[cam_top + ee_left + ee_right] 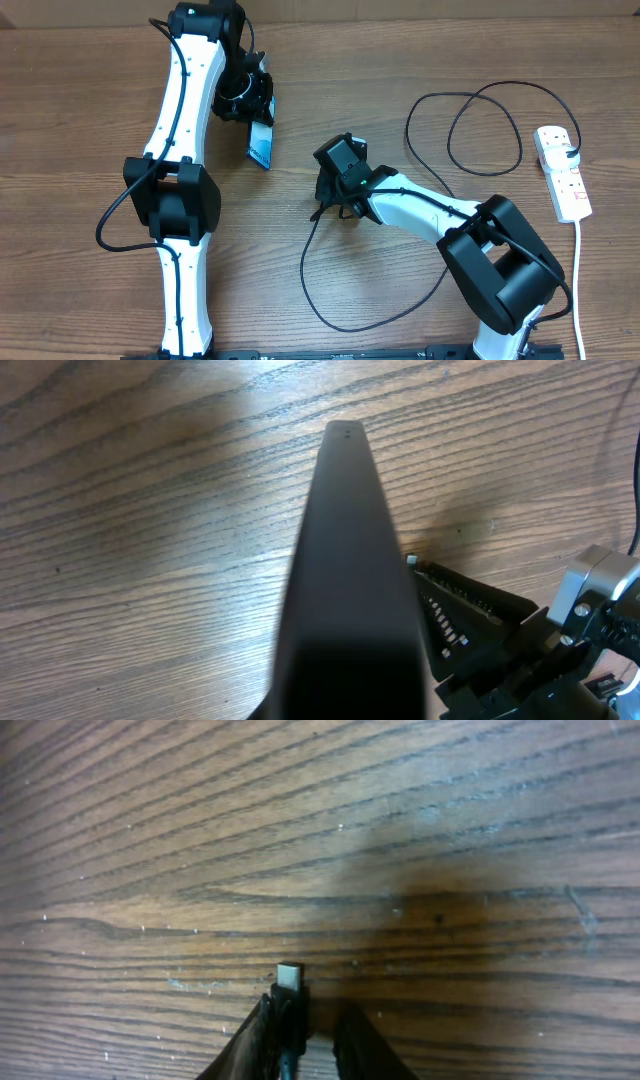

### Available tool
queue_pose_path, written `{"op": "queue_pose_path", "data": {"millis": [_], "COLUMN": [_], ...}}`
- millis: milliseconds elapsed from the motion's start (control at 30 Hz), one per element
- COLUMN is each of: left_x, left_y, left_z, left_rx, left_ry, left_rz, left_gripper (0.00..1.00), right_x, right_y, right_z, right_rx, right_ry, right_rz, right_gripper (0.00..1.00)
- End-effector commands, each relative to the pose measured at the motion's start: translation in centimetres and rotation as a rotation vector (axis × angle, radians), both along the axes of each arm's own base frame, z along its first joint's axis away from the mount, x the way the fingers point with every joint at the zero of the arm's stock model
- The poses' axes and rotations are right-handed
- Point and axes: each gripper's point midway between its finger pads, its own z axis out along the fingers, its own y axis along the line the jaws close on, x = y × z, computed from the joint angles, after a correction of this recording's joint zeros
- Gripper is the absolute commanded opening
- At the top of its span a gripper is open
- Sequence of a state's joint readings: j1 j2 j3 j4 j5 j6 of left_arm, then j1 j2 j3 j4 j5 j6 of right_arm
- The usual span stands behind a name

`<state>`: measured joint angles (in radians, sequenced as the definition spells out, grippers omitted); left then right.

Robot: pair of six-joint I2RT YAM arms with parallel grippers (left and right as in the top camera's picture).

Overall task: Plug charger to phone and switch on socket
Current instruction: 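Lower the right gripper onto the black cable's USB-C plug, then close the right gripper on the USB-C plug and lift it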

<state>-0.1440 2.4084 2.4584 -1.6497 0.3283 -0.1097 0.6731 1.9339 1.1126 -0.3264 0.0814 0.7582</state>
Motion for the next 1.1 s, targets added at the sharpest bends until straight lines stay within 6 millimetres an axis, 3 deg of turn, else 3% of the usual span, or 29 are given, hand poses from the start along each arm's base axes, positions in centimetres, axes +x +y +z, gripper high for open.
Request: {"op": "queue_pose_path", "data": {"millis": [0,133,467,567,700,867,1067], "left_x": [0.1,0.3,0.7,0.7,0.7,0.7,1.1], "left_y": [-0.4,-0.6,-0.9,-1.1,-1.0,-1.0,-1.1], "left_z": [0.8,0.9,1.0,1.0,1.0,1.0,1.0], "left_rx": [-0.008,-0.018,-0.032,-0.044,-0.044,-0.043,-0.046], "left_ry": [-0.012,-0.017,-0.032,-0.032,-0.031,-0.033,-0.050], "left_rz": [0.030,0.039,0.038,0.038,0.038,0.038,0.038], "left_gripper": [0.04,0.04,0.04,0.04,0.04,0.04,0.04], "right_x": [-0.1,-0.2,-0.2,0.8,2.2,3.9,3.1], "right_y": [0.1,0.0,-0.5,-0.3,-0.7,-4.3,-10.4], "right_z": [-1.2,-2.1,-2.1,-0.7,2.8,5.6,4.4], "right_rx": [-0.011,-0.022,-0.035,-0.061,-0.115,-0.233,-0.360], "right_ry": [0.022,0.036,0.043,0.008,-0.046,-0.058,0.073], "right_rz": [0.002,0.002,-0.033,0.013,0.152,0.195,0.133], "right_gripper": [0.17,0.16,0.04,0.04,0.04,0.04,0.04]}}
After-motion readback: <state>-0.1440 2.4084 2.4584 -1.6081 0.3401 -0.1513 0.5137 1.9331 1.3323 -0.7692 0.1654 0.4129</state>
